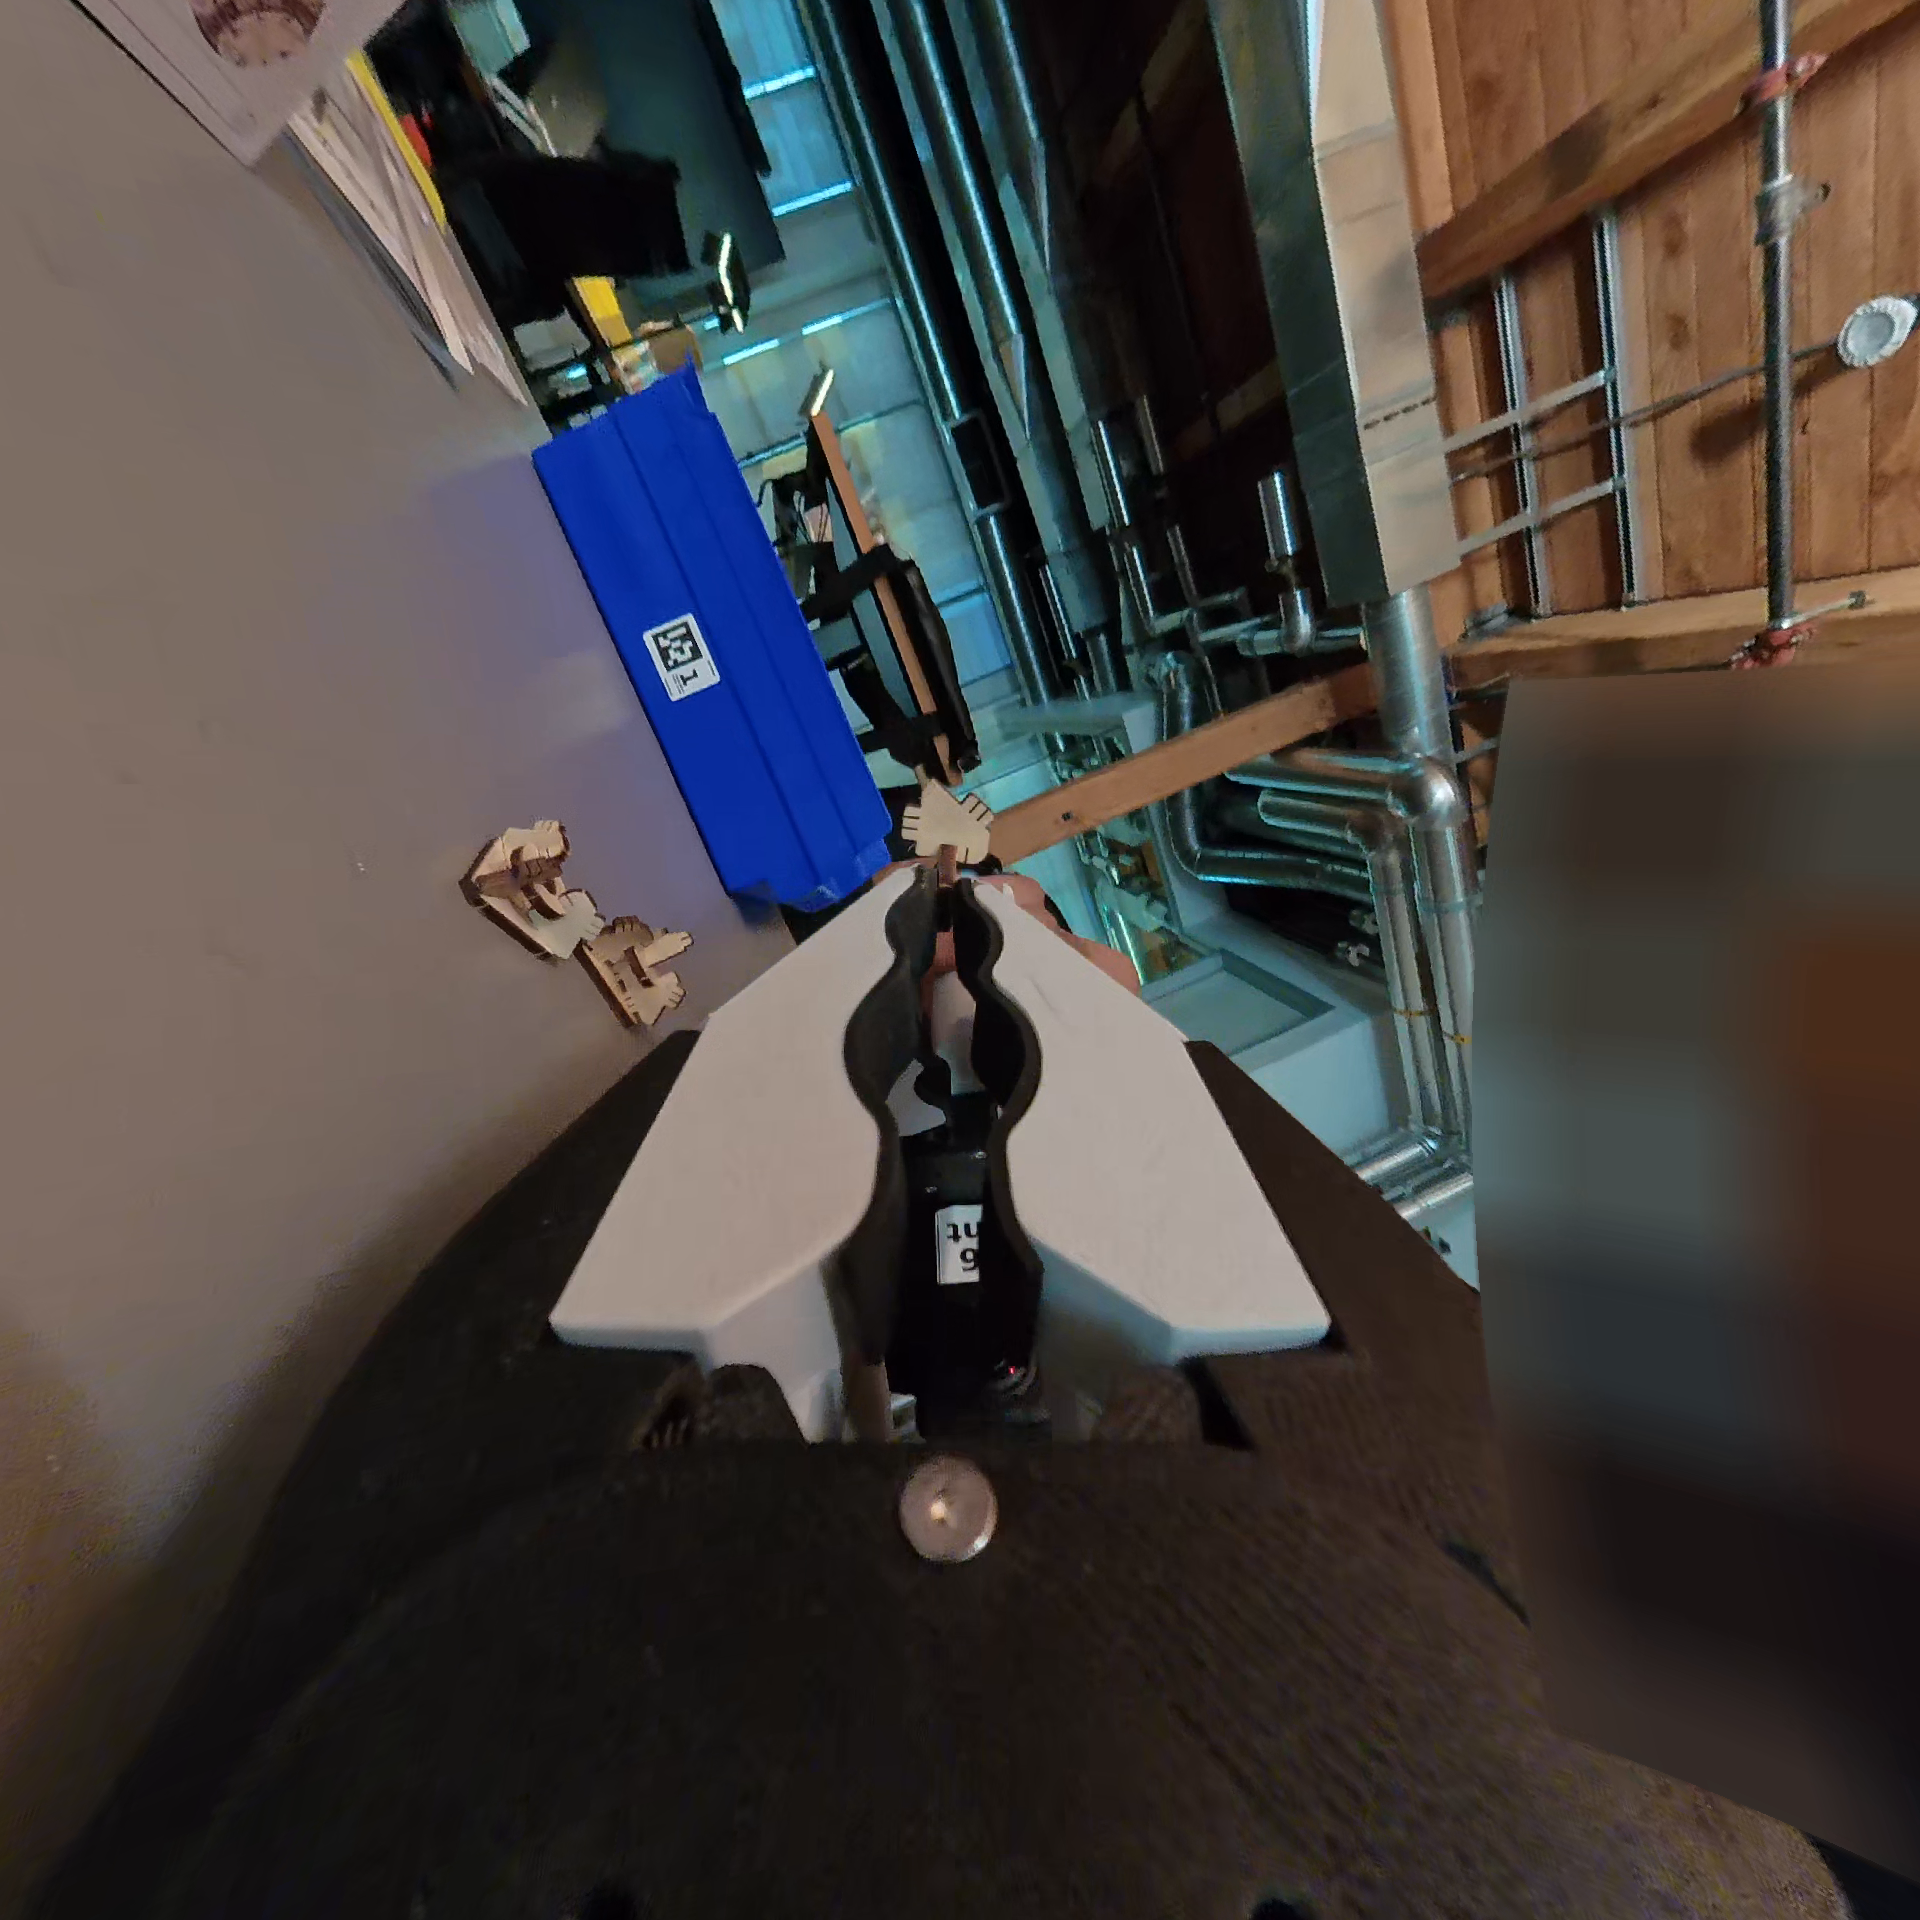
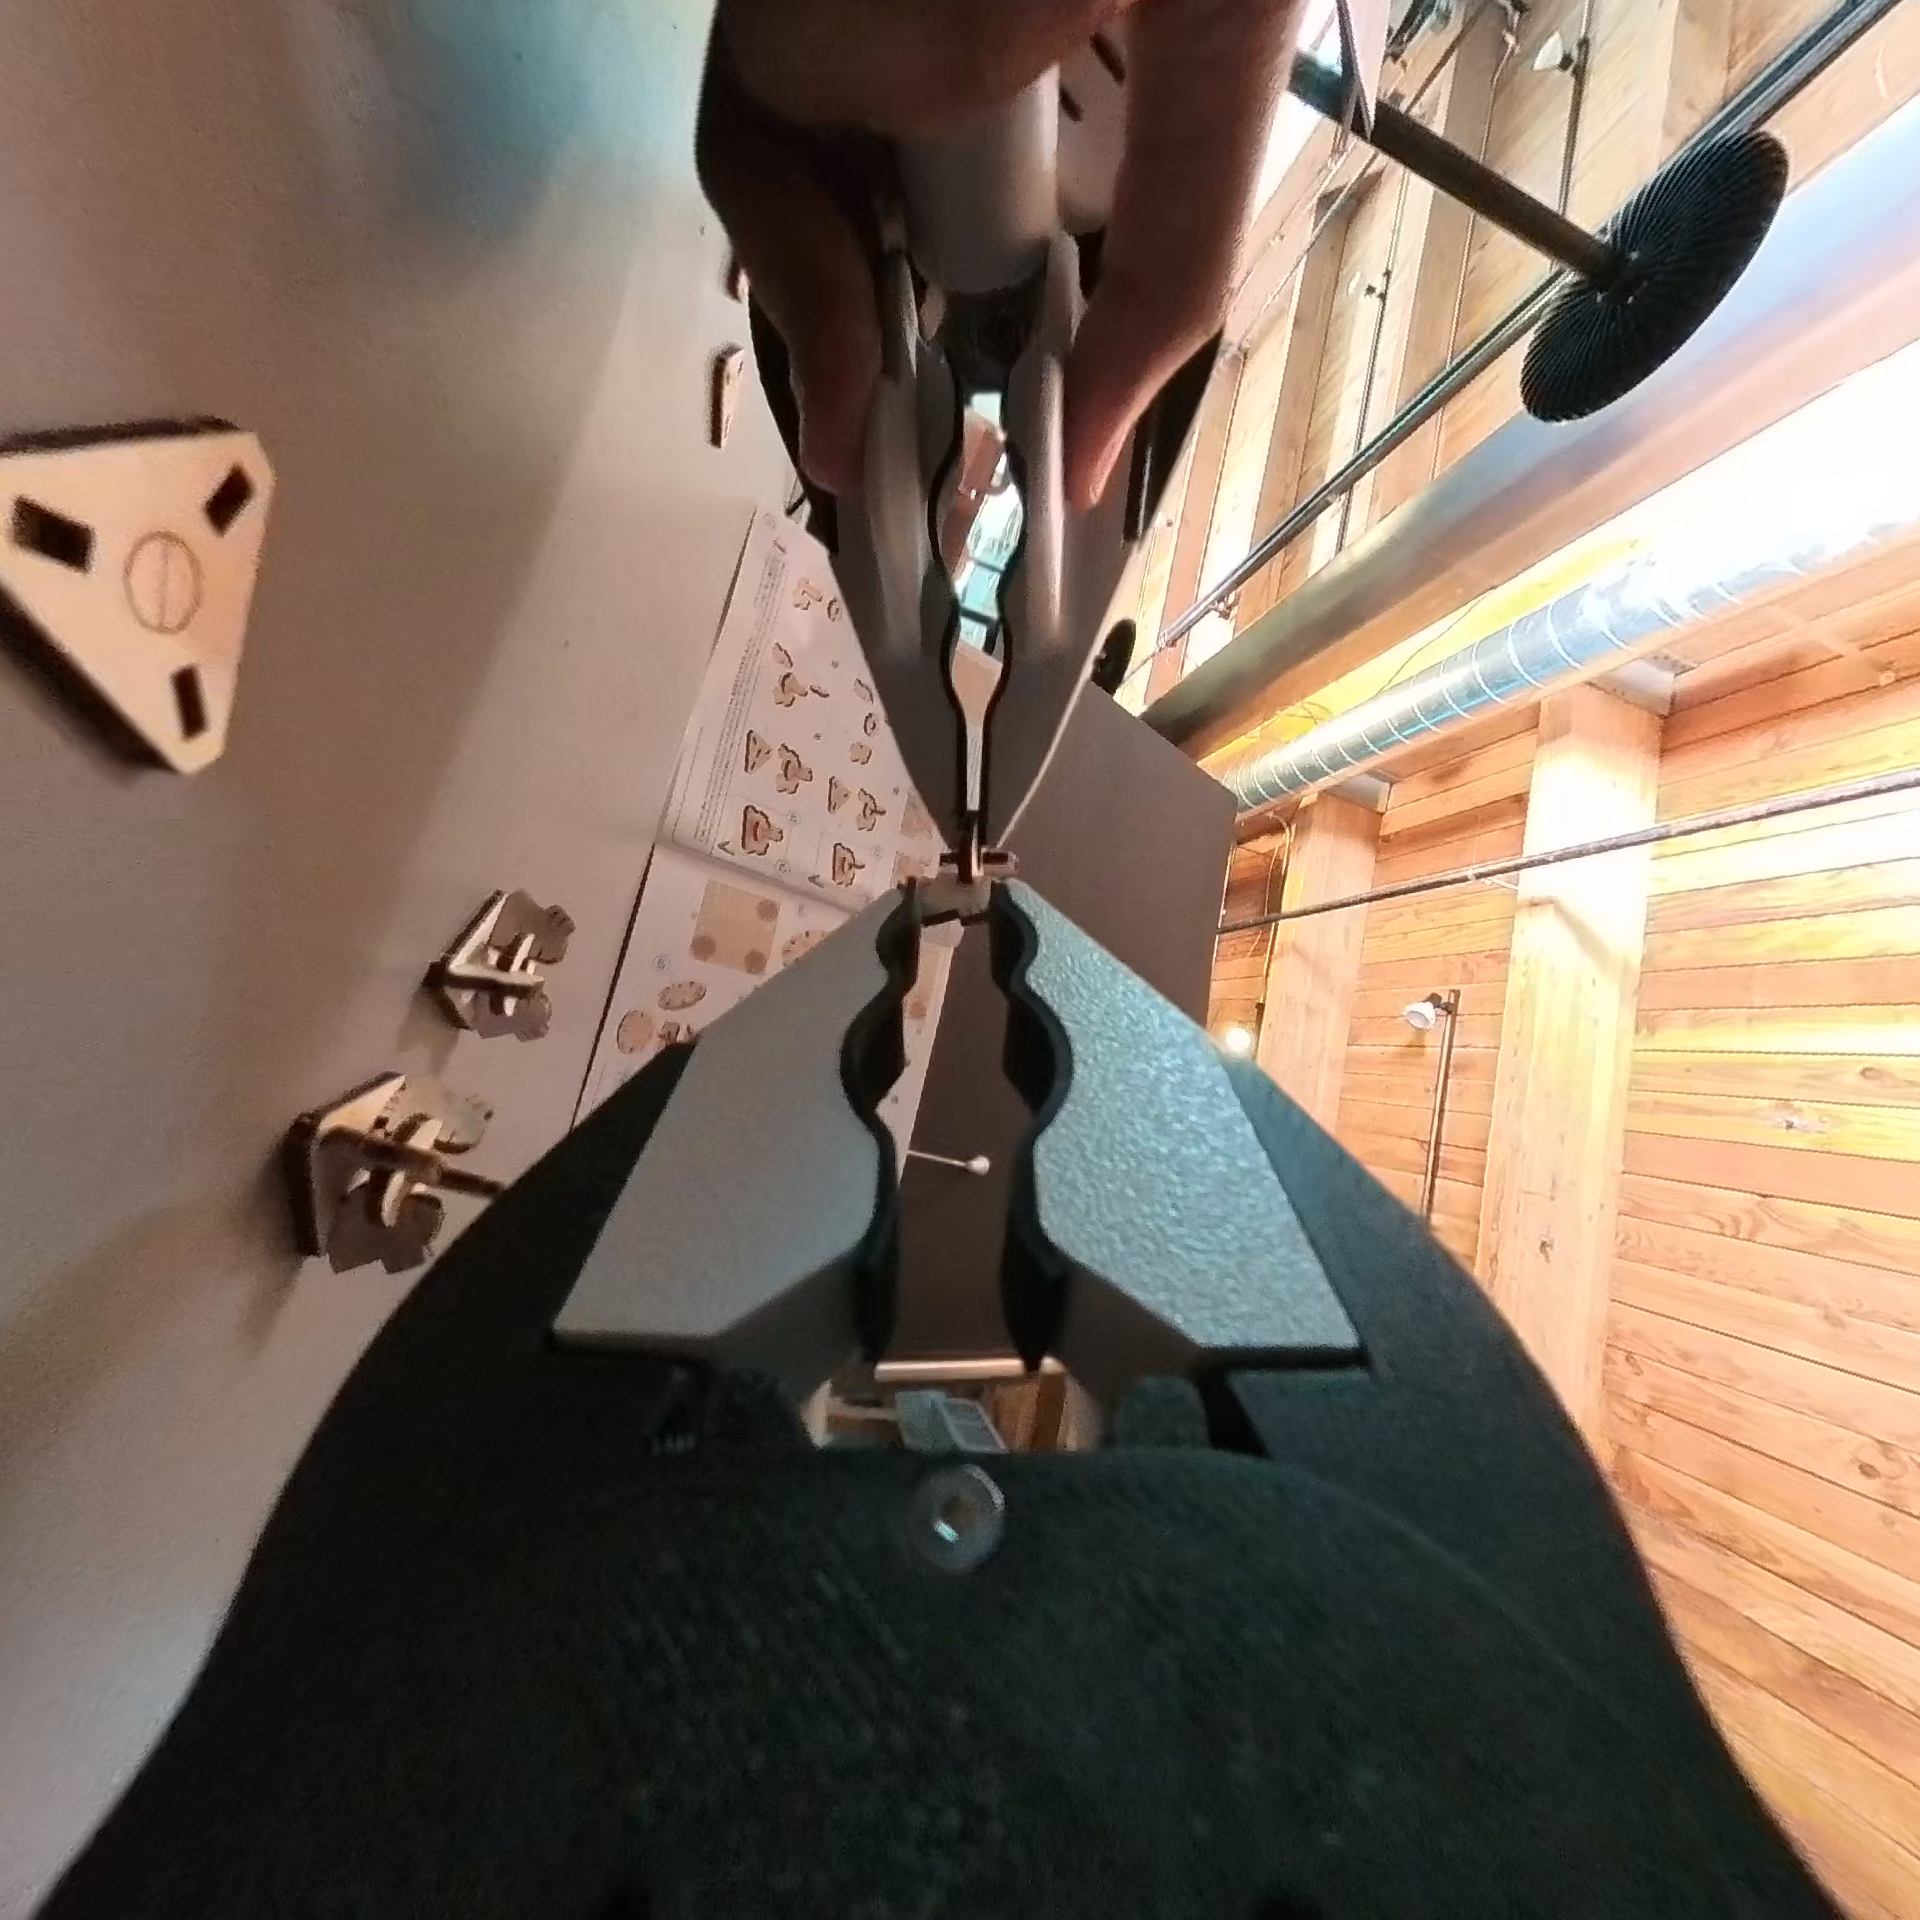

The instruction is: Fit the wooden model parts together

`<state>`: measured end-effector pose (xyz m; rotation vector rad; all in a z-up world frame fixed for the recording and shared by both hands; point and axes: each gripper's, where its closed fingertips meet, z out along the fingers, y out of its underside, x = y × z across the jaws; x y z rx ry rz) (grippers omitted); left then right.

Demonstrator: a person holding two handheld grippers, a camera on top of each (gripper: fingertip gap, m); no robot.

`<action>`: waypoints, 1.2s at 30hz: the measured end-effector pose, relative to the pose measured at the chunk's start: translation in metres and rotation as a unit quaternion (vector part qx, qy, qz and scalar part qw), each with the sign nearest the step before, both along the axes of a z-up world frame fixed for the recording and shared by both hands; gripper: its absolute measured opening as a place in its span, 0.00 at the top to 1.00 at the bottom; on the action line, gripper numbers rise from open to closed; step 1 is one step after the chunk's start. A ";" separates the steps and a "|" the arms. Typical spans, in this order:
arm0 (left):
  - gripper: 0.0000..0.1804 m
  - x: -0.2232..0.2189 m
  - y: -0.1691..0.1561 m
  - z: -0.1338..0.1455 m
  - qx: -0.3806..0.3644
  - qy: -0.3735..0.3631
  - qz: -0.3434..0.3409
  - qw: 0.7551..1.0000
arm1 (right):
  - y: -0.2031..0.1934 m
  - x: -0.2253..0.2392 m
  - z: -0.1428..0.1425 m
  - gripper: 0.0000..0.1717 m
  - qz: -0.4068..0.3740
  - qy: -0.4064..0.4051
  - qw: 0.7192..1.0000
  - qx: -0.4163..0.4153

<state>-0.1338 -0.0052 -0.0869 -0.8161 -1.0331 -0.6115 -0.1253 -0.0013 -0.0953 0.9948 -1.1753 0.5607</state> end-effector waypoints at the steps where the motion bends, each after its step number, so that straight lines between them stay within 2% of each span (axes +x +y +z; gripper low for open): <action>1: 0.99 0.001 0.001 -0.001 -0.004 0.000 -0.007 1.000 | 0.001 0.001 -0.001 0.93 0.005 -0.001 1.000 0.003; 7: 0.99 0.005 0.004 -0.004 -0.022 0.000 -0.034 0.999 | 0.003 0.005 -0.003 0.94 0.023 -0.003 1.000 0.017; 17: 0.99 0.007 0.004 -0.009 -0.060 0.000 -0.038 0.997 | 0.003 0.006 -0.009 0.93 0.028 -0.013 0.999 0.028; 21: 0.99 0.009 0.005 -0.009 -0.056 0.001 -0.042 0.998 | 0.004 0.003 -0.007 0.93 0.026 -0.017 0.999 0.020; 26: 0.99 0.009 0.005 -0.002 -0.017 0.002 -0.047 0.999 | 0.003 0.005 0.000 0.93 0.030 -0.034 0.999 -0.005; 27: 0.99 0.010 0.006 -0.002 -0.016 0.003 -0.051 0.999 | 0.002 0.005 0.001 0.93 0.031 -0.046 0.998 -0.010; 30: 0.99 0.010 0.007 -0.001 -0.012 0.007 -0.050 0.999 | 0.002 0.003 0.002 0.82 0.026 -0.099 0.994 -0.026; 33: 0.99 0.008 0.001 0.003 0.006 0.008 -0.039 0.999 | 0.003 0.004 0.008 0.77 0.043 -0.169 0.983 -0.055; 36: 0.99 0.008 -0.004 0.011 0.030 0.023 -0.036 0.999 | 0.004 0.005 0.014 0.80 0.070 -0.306 0.945 -0.092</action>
